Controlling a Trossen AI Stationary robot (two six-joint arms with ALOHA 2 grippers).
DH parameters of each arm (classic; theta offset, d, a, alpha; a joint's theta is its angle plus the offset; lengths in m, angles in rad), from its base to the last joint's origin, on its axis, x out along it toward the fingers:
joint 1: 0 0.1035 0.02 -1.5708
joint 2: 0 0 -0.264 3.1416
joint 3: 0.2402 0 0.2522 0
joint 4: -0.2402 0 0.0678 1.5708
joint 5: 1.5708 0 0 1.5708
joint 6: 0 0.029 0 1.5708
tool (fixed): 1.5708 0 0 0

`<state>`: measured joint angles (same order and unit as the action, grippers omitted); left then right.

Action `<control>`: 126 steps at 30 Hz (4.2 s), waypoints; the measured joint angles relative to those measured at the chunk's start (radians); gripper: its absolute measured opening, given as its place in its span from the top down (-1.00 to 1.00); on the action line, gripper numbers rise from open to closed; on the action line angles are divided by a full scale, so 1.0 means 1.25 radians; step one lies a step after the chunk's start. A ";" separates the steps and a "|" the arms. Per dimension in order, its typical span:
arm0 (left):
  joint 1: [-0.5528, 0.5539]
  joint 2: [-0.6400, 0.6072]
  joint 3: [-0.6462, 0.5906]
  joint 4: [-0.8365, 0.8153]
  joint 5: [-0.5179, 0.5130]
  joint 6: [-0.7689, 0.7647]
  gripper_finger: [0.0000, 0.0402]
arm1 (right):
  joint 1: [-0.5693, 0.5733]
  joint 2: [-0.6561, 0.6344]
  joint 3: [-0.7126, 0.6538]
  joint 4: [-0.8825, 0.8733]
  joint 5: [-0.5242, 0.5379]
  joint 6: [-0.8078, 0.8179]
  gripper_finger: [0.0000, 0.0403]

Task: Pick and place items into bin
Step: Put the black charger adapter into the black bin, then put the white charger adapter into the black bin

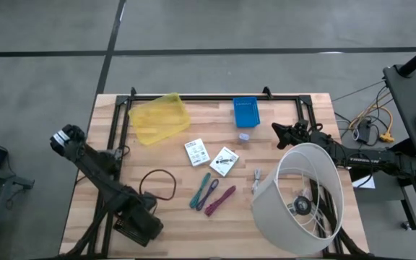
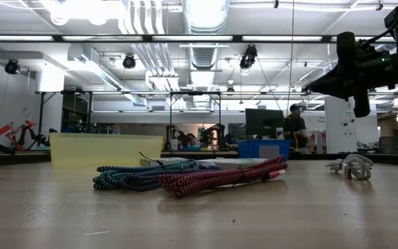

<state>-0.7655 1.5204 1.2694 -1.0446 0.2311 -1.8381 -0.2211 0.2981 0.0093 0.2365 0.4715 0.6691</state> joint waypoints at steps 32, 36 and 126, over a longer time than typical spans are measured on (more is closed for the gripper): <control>-0.061 0.159 -0.010 0.076 -0.090 -0.096 0.36 | 0.000 0.000 0.000 0.000 0.000 0.001 0.87; -0.064 0.159 -0.010 0.075 -0.090 -0.096 0.36 | 0.000 0.000 0.000 0.000 0.000 0.003 0.87; 0.682 -0.460 -0.163 0.599 -0.419 1.364 -0.17 | -0.017 0.283 0.447 -0.286 -0.079 -0.365 0.16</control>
<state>0.0868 0.9451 1.0652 -0.2961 -0.2927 -0.1336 -0.2421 0.6522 0.5676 -0.1214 0.3722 0.2130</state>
